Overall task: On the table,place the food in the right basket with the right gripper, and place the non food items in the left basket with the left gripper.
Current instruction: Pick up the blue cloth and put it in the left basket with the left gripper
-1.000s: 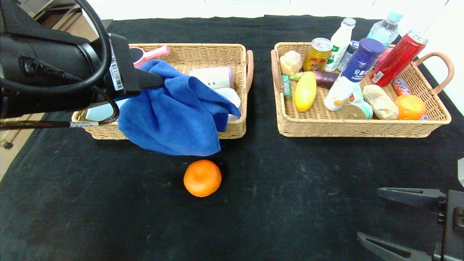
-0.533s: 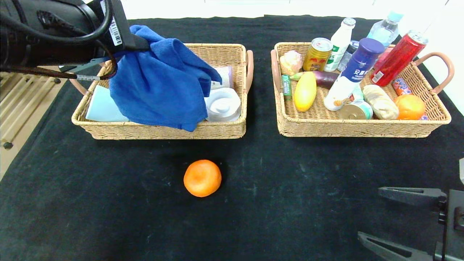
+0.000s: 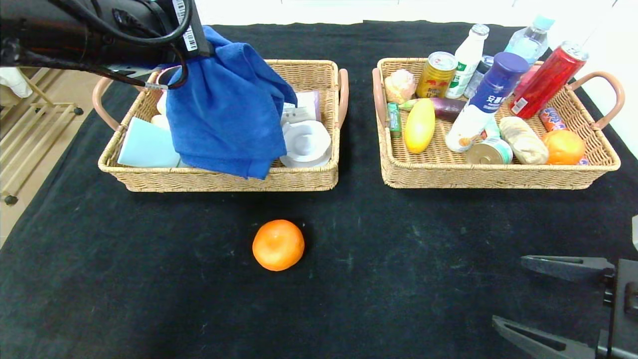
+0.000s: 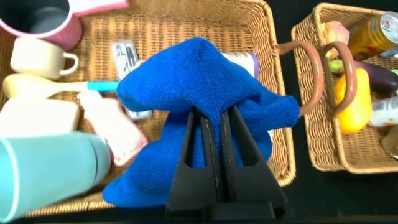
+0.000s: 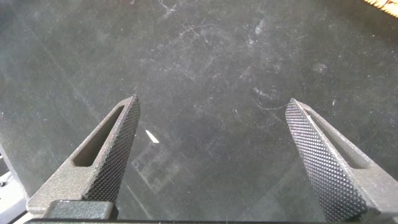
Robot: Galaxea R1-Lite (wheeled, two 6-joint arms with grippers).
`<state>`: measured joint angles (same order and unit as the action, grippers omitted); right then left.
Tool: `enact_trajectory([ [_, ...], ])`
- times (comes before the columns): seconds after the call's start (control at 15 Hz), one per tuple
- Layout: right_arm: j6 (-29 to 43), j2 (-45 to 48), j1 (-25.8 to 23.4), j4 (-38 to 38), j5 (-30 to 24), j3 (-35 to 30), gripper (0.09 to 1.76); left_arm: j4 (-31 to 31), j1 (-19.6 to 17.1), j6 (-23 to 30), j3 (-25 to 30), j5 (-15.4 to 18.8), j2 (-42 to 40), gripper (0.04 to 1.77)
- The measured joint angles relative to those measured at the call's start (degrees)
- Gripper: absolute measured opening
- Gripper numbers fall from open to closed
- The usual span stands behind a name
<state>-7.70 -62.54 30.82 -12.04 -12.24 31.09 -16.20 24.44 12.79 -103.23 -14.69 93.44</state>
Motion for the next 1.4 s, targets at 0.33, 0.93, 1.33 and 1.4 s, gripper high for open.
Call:
enact_trajectory([
  [0.33, -0.01, 0.02, 0.0, -0.11, 0.01, 0.02, 1.71, 0.06, -1.88, -3.12, -4.77, 0.02, 4.52, 0.13],
  [0.93, -0.01, -0.11, 0.0, 0.0, 0.04, -0.13, 1.71, -0.99, -4.22, -3.89, -1.71, 1.46, 7.85, 0.13],
  [1.33, -0.04, -0.3, 0.0, 0.01, 0.04, -0.16, 1.71, -1.32, -4.0, -3.75, 7.17, 1.41, 7.78, 0.13],
  [1.4, -0.04, -0.33, 0.0, 0.01, 0.04, -0.16, 1.71, -1.33, -3.94, -3.78, 8.11, 1.41, 7.72, 0.13],
])
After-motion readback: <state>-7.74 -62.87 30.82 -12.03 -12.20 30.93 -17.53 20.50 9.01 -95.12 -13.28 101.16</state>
